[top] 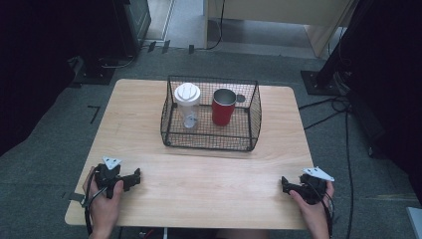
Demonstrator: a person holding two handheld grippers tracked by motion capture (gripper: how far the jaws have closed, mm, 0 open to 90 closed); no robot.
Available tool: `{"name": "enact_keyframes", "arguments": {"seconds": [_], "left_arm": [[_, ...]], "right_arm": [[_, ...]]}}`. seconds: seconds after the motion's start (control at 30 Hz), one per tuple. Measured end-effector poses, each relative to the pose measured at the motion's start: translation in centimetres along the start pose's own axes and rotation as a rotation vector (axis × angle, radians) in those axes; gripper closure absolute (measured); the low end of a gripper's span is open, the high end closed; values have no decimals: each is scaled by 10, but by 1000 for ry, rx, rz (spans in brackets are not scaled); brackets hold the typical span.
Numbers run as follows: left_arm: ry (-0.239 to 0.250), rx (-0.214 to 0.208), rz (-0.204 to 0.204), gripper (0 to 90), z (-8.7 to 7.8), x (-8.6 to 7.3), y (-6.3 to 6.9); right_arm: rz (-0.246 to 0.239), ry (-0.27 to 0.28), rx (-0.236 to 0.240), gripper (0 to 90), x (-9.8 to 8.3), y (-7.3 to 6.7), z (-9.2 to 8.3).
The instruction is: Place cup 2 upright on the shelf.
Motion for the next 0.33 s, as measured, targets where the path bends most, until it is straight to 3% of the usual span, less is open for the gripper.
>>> {"name": "enact_keyframes", "arguments": {"seconds": [0.33], "left_arm": [[0,0,2,0,0,0,0]], "right_arm": [[12,1,-15,0,0,1,0]]}}
Point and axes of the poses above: each handheld gripper's, and its own axes: z roughly forward along the jaws, x roughly out of its top, y roughly to its right, the point moved 4 cm from there along z, roughly forward along the jaws
